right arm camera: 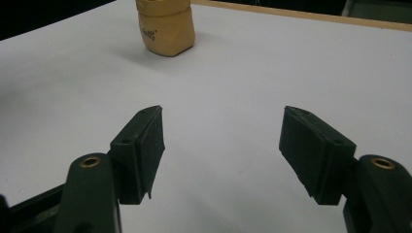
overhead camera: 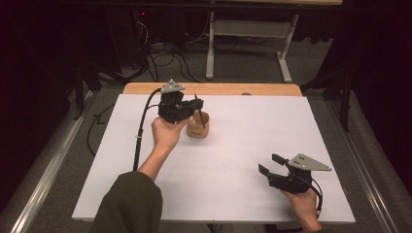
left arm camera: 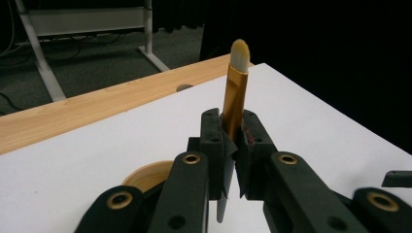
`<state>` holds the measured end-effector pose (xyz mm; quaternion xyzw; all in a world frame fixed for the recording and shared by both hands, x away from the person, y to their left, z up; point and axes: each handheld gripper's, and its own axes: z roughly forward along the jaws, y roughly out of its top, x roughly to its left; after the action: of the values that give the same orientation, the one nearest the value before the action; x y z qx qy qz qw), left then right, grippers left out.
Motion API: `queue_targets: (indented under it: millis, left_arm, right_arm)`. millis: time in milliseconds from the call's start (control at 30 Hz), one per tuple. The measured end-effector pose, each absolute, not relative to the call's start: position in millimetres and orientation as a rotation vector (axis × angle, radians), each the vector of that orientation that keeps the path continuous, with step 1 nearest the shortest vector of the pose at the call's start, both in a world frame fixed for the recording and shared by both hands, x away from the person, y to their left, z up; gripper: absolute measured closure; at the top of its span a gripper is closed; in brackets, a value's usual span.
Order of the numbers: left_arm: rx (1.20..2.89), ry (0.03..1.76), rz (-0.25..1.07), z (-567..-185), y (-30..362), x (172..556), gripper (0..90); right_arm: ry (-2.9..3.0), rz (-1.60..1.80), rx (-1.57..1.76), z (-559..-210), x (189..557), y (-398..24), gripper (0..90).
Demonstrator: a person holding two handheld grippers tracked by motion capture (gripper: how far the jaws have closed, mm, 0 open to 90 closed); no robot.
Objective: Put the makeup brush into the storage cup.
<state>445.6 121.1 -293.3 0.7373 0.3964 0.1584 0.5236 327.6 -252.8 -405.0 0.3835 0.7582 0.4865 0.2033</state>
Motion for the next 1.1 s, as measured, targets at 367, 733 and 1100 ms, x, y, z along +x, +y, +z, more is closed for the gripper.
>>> queue_targets:
  millis: [367,733,1100]
  left_arm:
    - [1.763,0.979,0.396,-295.5,120.5,453.9,82.9]
    - [1.747,1.020,0.434,-297.2,127.2,460.2,82.9]
    - [1.771,1.038,0.452,-305.0,122.6,465.9,82.8]
  right_arm:
    - [2.116,1.359,1.075,-405.4,328.1,-252.9,34.8]
    - [2.116,1.361,1.079,-405.8,328.9,-252.9,34.8]
    - [2.119,1.361,1.076,-405.8,328.6,-252.4,34.8]
